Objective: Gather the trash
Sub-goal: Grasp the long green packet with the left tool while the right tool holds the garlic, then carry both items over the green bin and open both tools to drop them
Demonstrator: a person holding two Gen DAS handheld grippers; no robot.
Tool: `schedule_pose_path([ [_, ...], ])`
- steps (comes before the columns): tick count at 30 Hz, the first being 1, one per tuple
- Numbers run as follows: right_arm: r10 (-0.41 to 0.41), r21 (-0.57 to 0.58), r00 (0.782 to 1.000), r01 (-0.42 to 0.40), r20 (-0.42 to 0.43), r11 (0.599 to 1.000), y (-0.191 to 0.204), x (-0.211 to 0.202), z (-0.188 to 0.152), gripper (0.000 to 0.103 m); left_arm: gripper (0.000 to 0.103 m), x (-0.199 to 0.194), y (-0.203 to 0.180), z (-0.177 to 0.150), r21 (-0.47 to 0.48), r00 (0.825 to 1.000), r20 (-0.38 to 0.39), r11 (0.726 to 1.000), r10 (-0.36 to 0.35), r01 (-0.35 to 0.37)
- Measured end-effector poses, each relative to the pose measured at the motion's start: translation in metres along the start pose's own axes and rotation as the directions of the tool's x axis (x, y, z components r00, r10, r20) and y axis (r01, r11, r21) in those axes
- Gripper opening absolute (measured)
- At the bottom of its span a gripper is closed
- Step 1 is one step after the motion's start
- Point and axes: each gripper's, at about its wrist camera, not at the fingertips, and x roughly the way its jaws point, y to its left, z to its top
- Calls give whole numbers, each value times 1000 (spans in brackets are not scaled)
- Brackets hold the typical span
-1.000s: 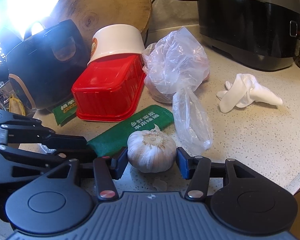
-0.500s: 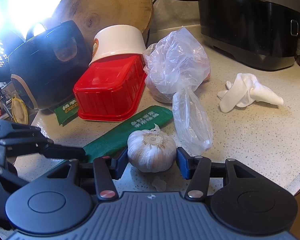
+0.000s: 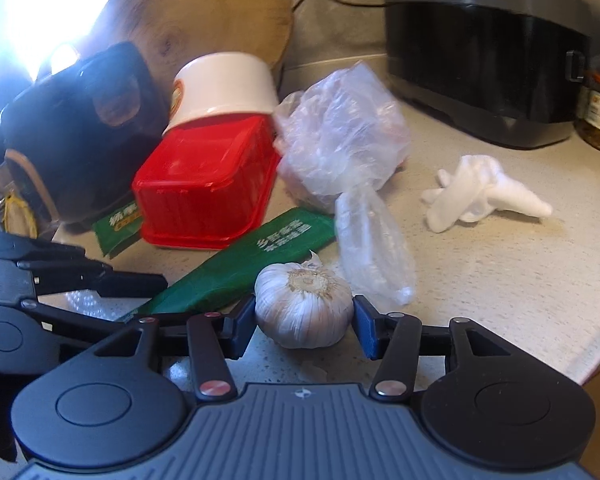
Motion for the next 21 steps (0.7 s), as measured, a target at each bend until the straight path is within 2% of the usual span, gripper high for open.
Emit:
schedule_pose_path([
  [2, -12, 35, 999, 11, 30, 999, -3, -17, -2, 51, 39, -9, 0, -1, -2, 1000, 15, 1000, -15, 15],
  [5, -60, 114, 996, 52, 67, 992, -11, -50, -7, 51, 38, -31, -9, 2, 43, 994, 60, 995, -91, 88],
  [7, -126, 184, 989, 109, 81, 977, -18, -73, -14, 51, 38, -42, -24, 8, 107, 986, 70, 984, -151, 143],
  [10, -254, 295, 964, 222, 77, 929, -32, -106, -32, 51, 38, -51, -50, 16, 185, 968, 28, 953, -248, 239],
  [12, -352, 357, 935, 312, 51, 880, -40, -126, -51, 51, 38, -51, -71, 19, 228, 945, -17, 919, -328, 323],
  [14, -433, 422, 901, 391, 4, 818, -51, -145, -74, 51, 39, -48, -95, 21, 263, 913, -70, 875, -403, 406],
  [18, -539, 532, 836, 505, -106, 680, -60, -177, -127, 51, 39, -30, -141, 15, 285, 853, -202, 804, -481, 522],
  [19, -556, 553, 821, 526, -130, 646, -61, -182, -140, 51, 39, -25, -151, 13, 296, 842, -226, 790, -489, 538],
  [21, -582, 593, 794, 558, -177, 581, -63, -191, -163, 51, 38, -16, -164, 9, 313, 843, -239, 784, -482, 537],
])
